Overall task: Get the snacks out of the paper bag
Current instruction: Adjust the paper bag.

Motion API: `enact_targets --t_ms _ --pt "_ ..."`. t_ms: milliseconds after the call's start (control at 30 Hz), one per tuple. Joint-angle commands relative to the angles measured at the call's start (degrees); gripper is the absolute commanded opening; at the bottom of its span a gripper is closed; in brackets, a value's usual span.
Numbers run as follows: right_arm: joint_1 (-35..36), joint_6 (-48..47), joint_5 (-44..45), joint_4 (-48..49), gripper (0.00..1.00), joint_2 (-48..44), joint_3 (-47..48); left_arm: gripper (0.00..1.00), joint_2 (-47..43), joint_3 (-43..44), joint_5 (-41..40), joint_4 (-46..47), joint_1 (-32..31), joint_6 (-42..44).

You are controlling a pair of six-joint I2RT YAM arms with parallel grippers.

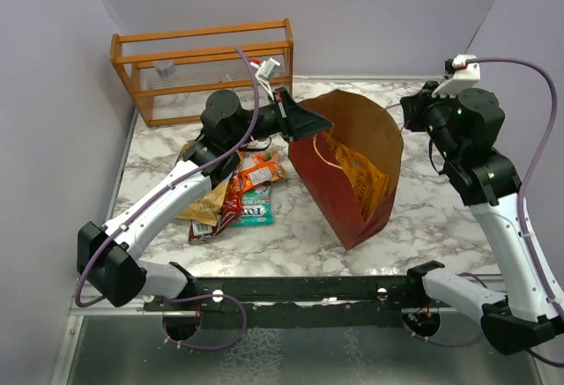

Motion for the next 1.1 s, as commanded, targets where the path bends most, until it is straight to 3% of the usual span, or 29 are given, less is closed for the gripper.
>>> enact_targets --t_ms 0,167,367,567,733,833,967,1067 --pt "0.1 -3.8 5.1 4.6 0.02 2.4 5.5 0.00 -3.0 -7.2 1.2 6.3 -0.9 -3.2" --pt "-0.6 -10.0 4.0 8.6 0.02 8.1 9.2 0.00 -7.6 -18.6 -1.6 8.7 -1.9 -6.2" --pt "-1.3 -13.1 -3.4 9.4 0.02 13.8 13.2 0.00 -8.8 -23.9 -5.0 6.2 -6.7 -3.9" --pt "-1.3 -9.0 -23.6 11.2 0.02 5.4 -4.2 0.00 -8.3 -27.7 -10.0 0.1 -10.1 0.6" --pt "-1.3 -4.2 -33.4 11.1 0.02 -3.0 -15.2 0.00 -9.3 -31.6 -11.2 -2.1 -10.7 1.8" --pt "-1.3 -4.3 -33.6 8.5 0.02 -5.5 -15.6 0.00 -11.5 -31.5 -14.2 -6.9 -10.8 4.6" --pt "-1.3 -5.6 -27.5 5.5 0.02 -7.3 -13.9 0.02 -14.4 -29.4 -19.2 -14.0 -10.8 8.8" --pt "-1.3 -2.9 -28.1 7.0 0.02 -8.3 -15.6 0.16 -15.8 -28.6 -21.0 -17.2 -10.8 10.7"
